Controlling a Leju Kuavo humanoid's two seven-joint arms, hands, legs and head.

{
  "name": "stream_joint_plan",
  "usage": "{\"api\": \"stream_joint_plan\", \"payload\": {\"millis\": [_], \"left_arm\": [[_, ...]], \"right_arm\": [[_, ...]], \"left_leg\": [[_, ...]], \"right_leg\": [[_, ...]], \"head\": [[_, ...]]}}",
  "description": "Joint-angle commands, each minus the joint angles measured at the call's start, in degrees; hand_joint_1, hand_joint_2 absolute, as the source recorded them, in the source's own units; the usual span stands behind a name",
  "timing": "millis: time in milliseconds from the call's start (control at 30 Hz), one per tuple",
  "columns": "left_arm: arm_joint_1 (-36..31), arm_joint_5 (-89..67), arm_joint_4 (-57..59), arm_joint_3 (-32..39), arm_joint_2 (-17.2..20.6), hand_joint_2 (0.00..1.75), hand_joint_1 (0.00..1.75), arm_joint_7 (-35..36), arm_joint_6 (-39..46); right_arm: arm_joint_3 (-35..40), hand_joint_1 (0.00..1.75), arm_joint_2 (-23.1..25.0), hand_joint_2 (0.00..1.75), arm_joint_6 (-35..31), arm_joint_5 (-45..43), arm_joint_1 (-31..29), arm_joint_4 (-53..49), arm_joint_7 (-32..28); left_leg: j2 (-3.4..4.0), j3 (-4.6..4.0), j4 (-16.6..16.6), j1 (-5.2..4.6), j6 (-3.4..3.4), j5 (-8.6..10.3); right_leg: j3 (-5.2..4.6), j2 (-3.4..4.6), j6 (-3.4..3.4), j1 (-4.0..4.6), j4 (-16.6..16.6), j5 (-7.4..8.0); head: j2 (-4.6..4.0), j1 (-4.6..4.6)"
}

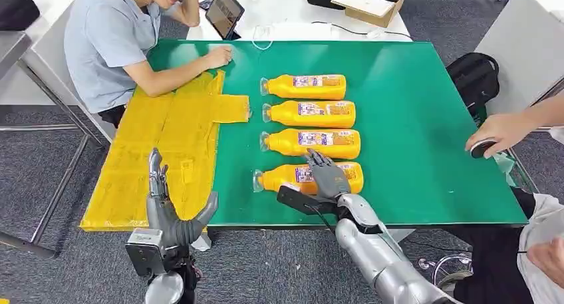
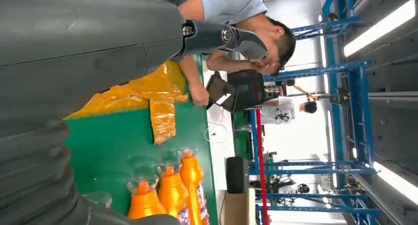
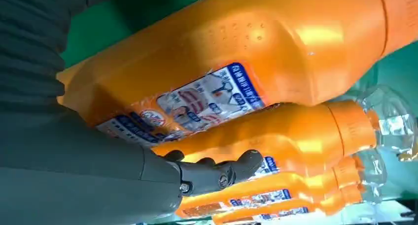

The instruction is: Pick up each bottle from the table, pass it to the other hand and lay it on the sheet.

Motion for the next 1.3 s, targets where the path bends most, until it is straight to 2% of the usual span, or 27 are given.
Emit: {"api": "stream_joint_plan", "payload": {"millis": [33,100,167,333,367,500,967,1000,1033,1067,1233,1267,1300], "left_arm": [[-0.58,0.88,3.29,1.54,0.33,1.75,0.0,0.17,-4.7],[0.18,-0.62,1.87,1.78,0.24,1.75,0.0,0.17,-4.35],[0.7,-0.85,1.15,2.35,0.04,1.75,0.0,0.17,-4.48],[1.9,-0.31,-0.5,3.0,-0.31,1.75,0.0,0.6,-6.01],[2.46,1.72,-1.24,3.36,-0.4,1.75,0.0,2.14,-8.42],[3.21,1.64,-1.99,3.92,-0.64,1.75,0.0,2.27,-8.76],[3.73,1.84,-3.76,3.15,-0.56,1.75,0.0,3.11,-9.39],[3.56,1.87,-3.39,3.18,-0.55,1.75,0.0,3.11,-9.27],[3.37,1.94,-2.89,3.21,-0.52,1.75,0.0,3.13,-9.17],[3.05,1.94,-2.24,3.17,-0.49,1.75,0.0,3.15,-9.08],[1.94,2.22,-0.54,2.16,-0.09,1.75,0.0,2.78,-8.87],[1.94,2.22,-0.54,2.16,-0.09,1.75,0.0,2.78,-8.87],[1.98,2.21,-0.63,2.06,0.03,1.75,0.0,2.78,-8.75]], "right_arm": [[11.14,0.0,-1.61,1.75,6.28,5.39,-8.43,15.4,5.52],[12.2,0.0,-2.15,1.75,2.59,6.77,-7.55,13.07,5.75],[12.96,0.0,-2.66,1.75,2.65,7.89,-6.85,10.58,7.62],[13.33,0.0,-5.06,1.75,4.08,8.82,-5.03,5.94,9.27],[13.36,0.0,-5.85,1.75,4.8,9.24,-4.19,4.19,10.27],[12.94,0.0,-7.15,1.75,5.73,9.08,-2.42,1.99,10.7],[12.12,0.0,-9.13,1.75,7.2,8.26,0.27,-0.05,11.59],[12.15,0.52,-9.28,1.75,7.83,7.97,0.14,0.49,11.53],[11.76,1.45,-9.27,1.75,8.78,6.94,0.07,1.31,11.0],[11.61,1.75,-9.37,1.75,9.39,6.29,-0.13,2.39,10.61],[10.2,1.75,-8.79,1.75,8.6,2.76,-1.57,8.99,8.37],[10.2,1.71,-8.79,1.75,8.6,2.76,-1.57,8.99,8.37],[9.87,1.59,-8.65,1.75,7.31,2.63,-1.67,9.68,8.25]], "left_leg": [[0.17,0.4,-0.02,0.07,-0.11,-0.17],[0.11,0.44,-0.04,0.08,-0.1,-0.16],[0.02,0.53,-0.07,0.08,-0.08,-0.11],[-0.03,0.42,0.01,0.08,-0.08,-0.09],[-0.08,0.35,-0.04,0.02,-0.04,-0.02],[-0.13,0.61,-0.03,0.09,-0.08,-0.1],[-0.18,0.76,-0.04,0.08,-0.08,-0.1],[-0.13,0.75,-0.05,0.07,-0.06,-0.07],[-0.17,0.79,-0.04,0.09,-0.07,-0.09],[-0.18,0.83,-0.06,0.1,-0.08,-0.09],[-0.3,0.93,-0.1,0.09,-0.08,-0.05],[-0.24,0.92,-0.1,0.06,-0.05,-0.04],[-0.25,0.99,-0.11,0.11,-0.09,-0.07]], "right_leg": [[0.35,0.18,-0.16,0.07,-0.04,-0.1],[0.42,0.12,-0.16,0.09,-0.09,-0.11],[0.5,0.03,-0.13,0.08,-0.11,-0.09],[0.43,-0.02,-0.13,0.08,-0.04,-0.09],[0.35,-0.08,-0.07,0.02,-0.06,-0.05],[0.65,-0.12,-0.14,0.09,-0.11,-0.12],[0.78,-0.16,-0.14,0.08,-0.12,-0.12],[0.75,-0.12,-0.11,0.07,-0.13,-0.08],[0.81,-0.16,-0.14,0.09,-0.14,-0.11],[0.85,-0.17,-0.15,0.11,-0.16,-0.1],[0.93,-0.28,-0.15,0.09,-0.2,-0.11],[0.89,-0.21,-0.11,0.06,-0.19,-0.1],[0.97,-0.22,-0.17,0.12,-0.23,-0.11]], "head": [[0.0,0.0],[0.0,0.0],[0.0,0.0],[0.0,0.02],[0.0,0.0],[0.0,0.0],[0.0,0.02],[0.0,0.0],[0.0,0.0],[0.0,0.02],[0.0,0.02],[0.0,0.02],[0.0,0.02]]}}
